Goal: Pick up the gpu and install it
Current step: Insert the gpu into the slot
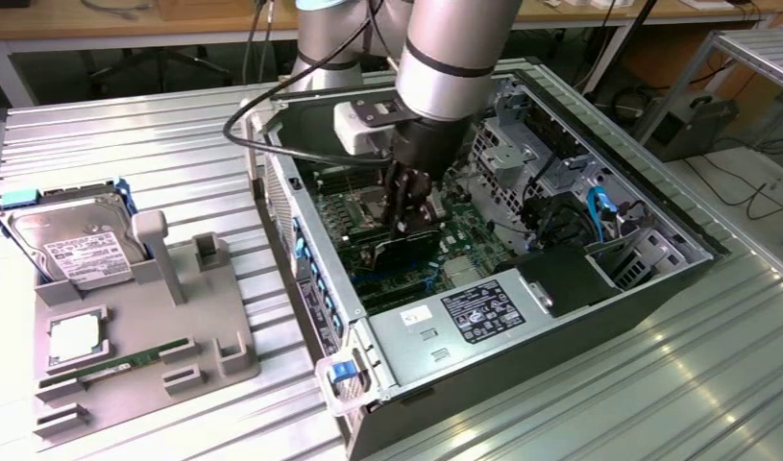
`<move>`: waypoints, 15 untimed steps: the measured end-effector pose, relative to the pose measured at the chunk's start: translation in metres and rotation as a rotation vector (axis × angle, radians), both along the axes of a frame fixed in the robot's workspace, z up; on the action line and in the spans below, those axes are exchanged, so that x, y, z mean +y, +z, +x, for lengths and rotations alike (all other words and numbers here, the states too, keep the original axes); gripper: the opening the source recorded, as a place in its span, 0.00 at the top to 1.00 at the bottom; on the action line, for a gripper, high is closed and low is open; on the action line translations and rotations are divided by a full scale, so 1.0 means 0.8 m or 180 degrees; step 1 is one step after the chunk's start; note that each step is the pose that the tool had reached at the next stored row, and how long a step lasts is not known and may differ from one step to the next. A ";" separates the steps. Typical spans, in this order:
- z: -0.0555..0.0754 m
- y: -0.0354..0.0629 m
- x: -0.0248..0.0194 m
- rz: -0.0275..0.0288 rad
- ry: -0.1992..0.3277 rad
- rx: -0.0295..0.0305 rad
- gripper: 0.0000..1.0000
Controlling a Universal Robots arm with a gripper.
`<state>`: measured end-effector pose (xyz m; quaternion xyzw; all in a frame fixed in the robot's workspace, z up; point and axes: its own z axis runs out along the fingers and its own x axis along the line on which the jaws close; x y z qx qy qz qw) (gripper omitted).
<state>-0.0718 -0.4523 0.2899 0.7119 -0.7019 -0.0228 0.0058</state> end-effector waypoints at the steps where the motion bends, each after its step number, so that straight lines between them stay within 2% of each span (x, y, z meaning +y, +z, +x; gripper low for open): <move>1: -0.006 -0.002 0.0115 -0.0034 0.0000 -0.0012 0.86; 2: -0.014 -0.016 0.0151 -0.0054 0.0000 -0.0015 0.89; 3: -0.014 -0.018 0.0151 -0.0068 0.0000 -0.0015 0.89; 6: -0.014 -0.022 0.0158 -0.0130 0.0000 -0.0014 0.89; 7: -0.014 -0.022 0.0160 -0.0142 0.0000 -0.0015 0.89; 9: -0.014 -0.023 0.0160 -0.0152 0.0001 -0.0015 0.89; 15: -0.014 -0.021 0.0210 -0.0149 0.0001 -0.0016 0.89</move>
